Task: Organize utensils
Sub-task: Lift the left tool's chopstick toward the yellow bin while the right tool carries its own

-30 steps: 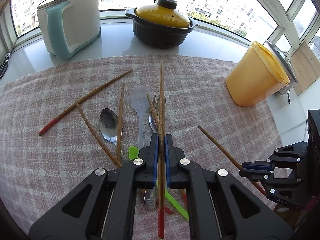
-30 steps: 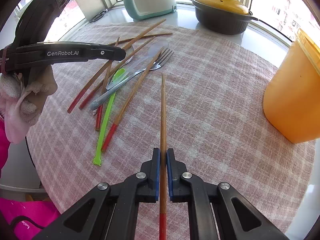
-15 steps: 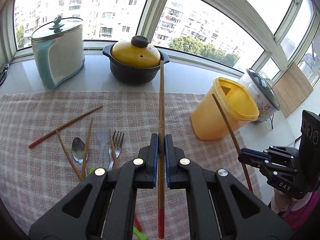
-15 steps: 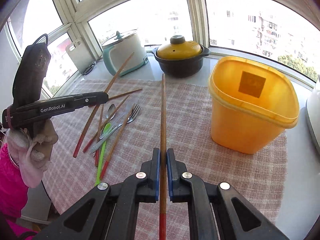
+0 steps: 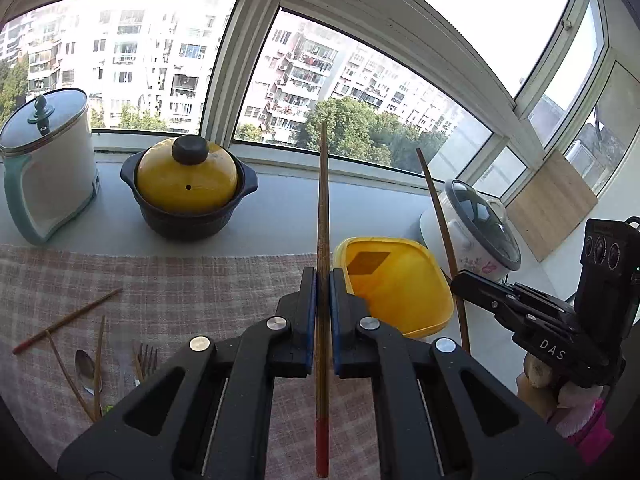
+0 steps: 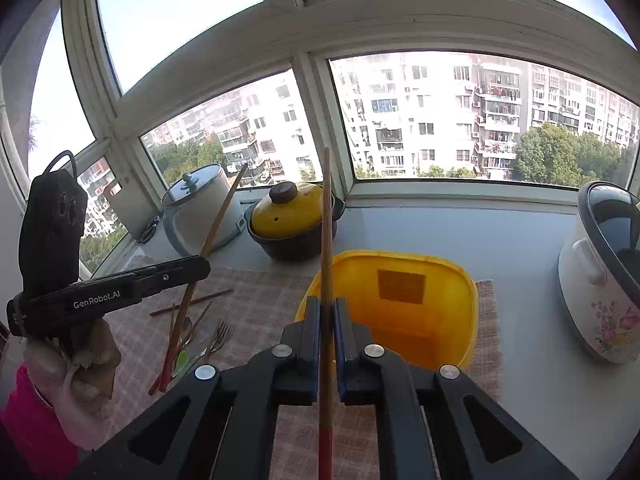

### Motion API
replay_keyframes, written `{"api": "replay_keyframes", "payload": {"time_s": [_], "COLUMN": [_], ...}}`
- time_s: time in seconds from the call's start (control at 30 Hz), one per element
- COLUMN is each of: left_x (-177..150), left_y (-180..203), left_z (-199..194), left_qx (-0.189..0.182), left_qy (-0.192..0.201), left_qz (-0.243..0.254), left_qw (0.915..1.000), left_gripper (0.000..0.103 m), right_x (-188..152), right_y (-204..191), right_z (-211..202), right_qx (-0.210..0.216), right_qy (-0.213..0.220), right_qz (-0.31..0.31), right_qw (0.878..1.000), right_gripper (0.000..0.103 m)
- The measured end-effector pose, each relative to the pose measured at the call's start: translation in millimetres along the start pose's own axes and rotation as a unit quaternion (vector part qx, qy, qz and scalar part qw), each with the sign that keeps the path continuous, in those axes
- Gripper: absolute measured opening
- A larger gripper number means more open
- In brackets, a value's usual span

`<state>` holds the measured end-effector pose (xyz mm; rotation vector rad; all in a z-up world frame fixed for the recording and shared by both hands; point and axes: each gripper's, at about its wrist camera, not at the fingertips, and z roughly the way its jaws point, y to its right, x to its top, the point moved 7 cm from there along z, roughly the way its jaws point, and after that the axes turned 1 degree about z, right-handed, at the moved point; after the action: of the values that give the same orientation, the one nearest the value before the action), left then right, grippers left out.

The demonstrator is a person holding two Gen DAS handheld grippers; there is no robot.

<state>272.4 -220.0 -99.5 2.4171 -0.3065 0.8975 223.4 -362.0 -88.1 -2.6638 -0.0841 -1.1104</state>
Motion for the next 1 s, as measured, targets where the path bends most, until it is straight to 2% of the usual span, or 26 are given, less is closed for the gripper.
{"api": "replay_keyframes", "payload": {"time_s": [0.37, 0.57, 0.83, 1.0], "left_x": [36, 45, 47, 42], "left_y": [33, 38, 39, 43], "left_z": [50, 73, 99, 101], "left_qx": [-0.027, -0.022, -0.008, -0.001], "left_qy": [0.013, 0.023, 0.038, 0.051], "left_qz": [-0.010, -0.011, -0.007, 0.008], "left_qw": [0.9995, 0.9994, 0.9992, 0.9987], "left_gripper": [0.004, 0.004, 0.004, 0.004], "right_x": [38, 52, 48, 39], "right_y": [38, 49, 69, 74], "right_z": [14, 24, 43, 47], "right_qx": [-0.025, -0.052, -0.064, -0.066], "right_qy": [0.036, 0.063, 0.062, 0.058], "right_qz": [0.027, 0.021, 0.035, 0.044], "right_qw": [0.999, 0.996, 0.995, 0.995], "right_gripper": [0.004, 0.004, 0.004, 0.004]}}
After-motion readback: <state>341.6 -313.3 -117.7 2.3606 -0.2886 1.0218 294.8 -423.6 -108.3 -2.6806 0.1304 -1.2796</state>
